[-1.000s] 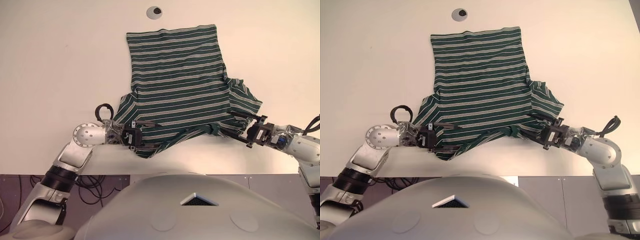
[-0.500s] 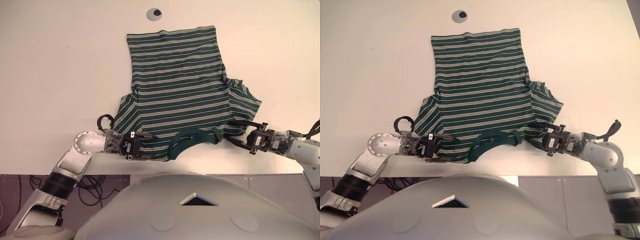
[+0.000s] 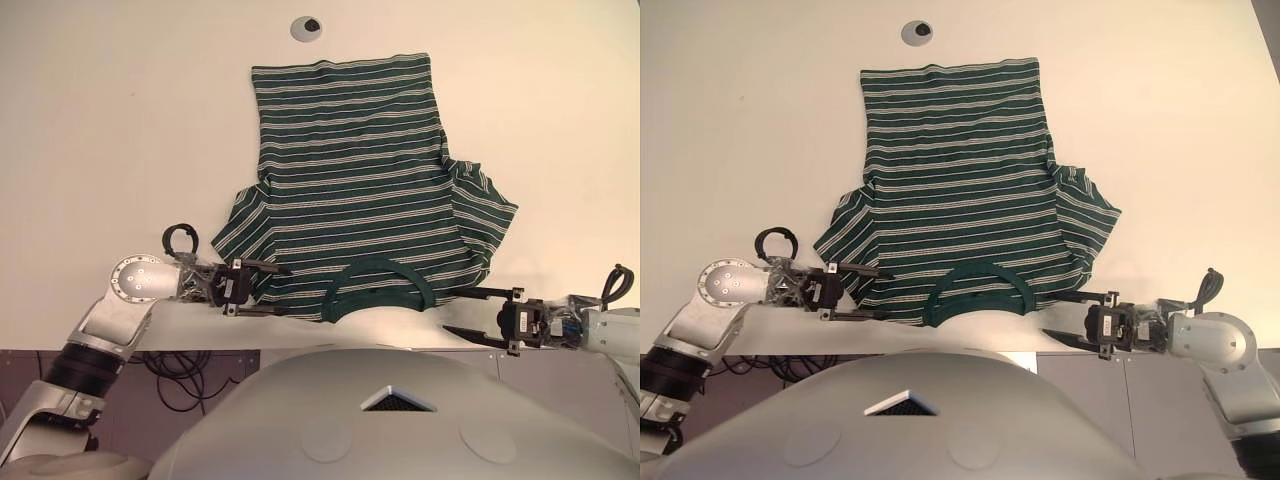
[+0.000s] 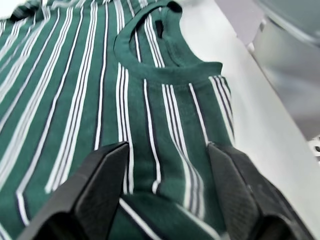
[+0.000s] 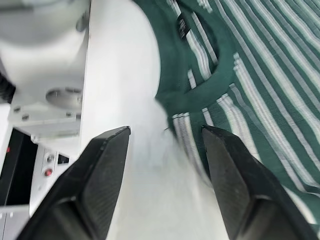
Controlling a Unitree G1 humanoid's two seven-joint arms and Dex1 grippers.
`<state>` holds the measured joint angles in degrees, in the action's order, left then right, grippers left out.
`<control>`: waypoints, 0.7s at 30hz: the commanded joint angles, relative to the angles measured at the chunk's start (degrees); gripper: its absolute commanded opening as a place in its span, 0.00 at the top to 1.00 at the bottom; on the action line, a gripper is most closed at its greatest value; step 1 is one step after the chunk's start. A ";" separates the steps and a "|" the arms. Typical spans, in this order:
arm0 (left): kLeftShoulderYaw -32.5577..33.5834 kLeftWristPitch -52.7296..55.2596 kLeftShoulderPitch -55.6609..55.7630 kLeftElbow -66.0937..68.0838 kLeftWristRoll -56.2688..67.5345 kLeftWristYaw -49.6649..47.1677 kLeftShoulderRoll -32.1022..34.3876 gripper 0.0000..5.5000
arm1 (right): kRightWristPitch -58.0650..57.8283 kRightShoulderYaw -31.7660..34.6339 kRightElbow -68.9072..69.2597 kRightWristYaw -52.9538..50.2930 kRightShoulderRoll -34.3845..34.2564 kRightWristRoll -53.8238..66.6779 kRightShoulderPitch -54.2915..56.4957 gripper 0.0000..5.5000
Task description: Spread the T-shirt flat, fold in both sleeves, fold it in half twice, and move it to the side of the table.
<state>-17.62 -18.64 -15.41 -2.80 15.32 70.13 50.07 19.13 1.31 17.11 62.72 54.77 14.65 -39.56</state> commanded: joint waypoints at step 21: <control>23.91 24.74 -3.41 12.53 16.01 -3.19 -1.57 0.48 | -1.38 3.41 2.16 -2.21 -4.86 1.21 1.85 0.52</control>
<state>6.88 4.83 -20.00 9.47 33.30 67.21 48.81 17.53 4.20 19.44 60.68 50.06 16.54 -38.12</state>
